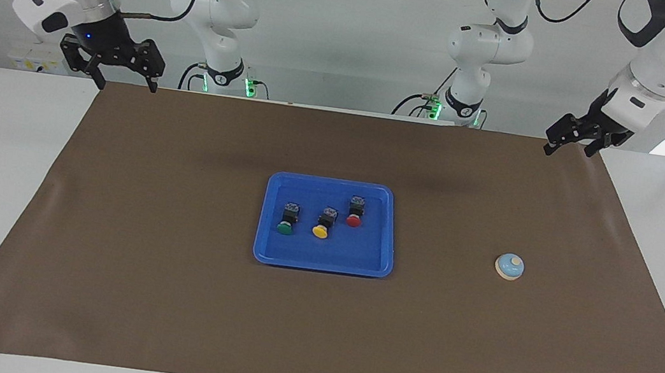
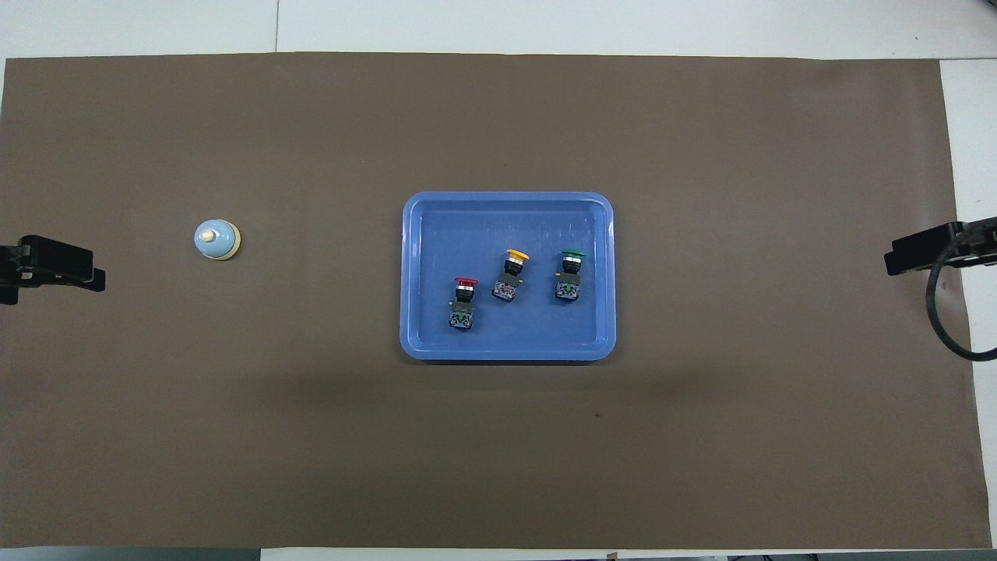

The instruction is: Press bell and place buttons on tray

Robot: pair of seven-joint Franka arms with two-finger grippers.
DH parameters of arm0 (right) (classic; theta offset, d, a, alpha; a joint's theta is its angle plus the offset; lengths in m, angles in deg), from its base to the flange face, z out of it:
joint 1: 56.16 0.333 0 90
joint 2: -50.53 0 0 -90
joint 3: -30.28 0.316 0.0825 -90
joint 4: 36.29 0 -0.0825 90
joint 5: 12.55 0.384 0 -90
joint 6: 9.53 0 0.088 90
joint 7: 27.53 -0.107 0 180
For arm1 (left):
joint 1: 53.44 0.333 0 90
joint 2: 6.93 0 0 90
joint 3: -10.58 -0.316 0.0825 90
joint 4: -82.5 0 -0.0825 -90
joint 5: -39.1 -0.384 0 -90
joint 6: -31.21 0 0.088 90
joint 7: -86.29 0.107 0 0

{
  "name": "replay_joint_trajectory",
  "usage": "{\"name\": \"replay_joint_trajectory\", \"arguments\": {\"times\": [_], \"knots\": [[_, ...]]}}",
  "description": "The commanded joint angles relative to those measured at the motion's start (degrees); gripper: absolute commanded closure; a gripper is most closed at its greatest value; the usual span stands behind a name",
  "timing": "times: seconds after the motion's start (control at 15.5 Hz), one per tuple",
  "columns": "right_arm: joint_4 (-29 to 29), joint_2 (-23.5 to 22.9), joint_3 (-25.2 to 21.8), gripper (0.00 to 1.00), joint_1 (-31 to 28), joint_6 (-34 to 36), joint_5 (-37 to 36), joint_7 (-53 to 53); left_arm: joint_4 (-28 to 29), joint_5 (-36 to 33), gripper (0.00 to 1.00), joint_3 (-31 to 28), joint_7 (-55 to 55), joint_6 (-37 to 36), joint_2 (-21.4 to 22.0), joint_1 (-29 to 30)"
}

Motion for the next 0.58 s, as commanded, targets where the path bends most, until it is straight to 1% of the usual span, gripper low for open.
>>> {"name": "replay_joint_trajectory", "arguments": {"times": [0.0, 0.52], "knots": [[1.5, 1.3, 0.3, 0.00, -0.4, -0.1, -0.5, 0.7, -0.8, 0.3, 0.00, -0.4, 0.9, -1.7, 0.1, -0.4], [1.5, 1.3, 0.3, 0.00, -0.4, -0.1, -0.5, 0.6, -0.9, 0.4, 0.00, -0.4, 0.9, -1.2, 0.1, 0.3]]}}
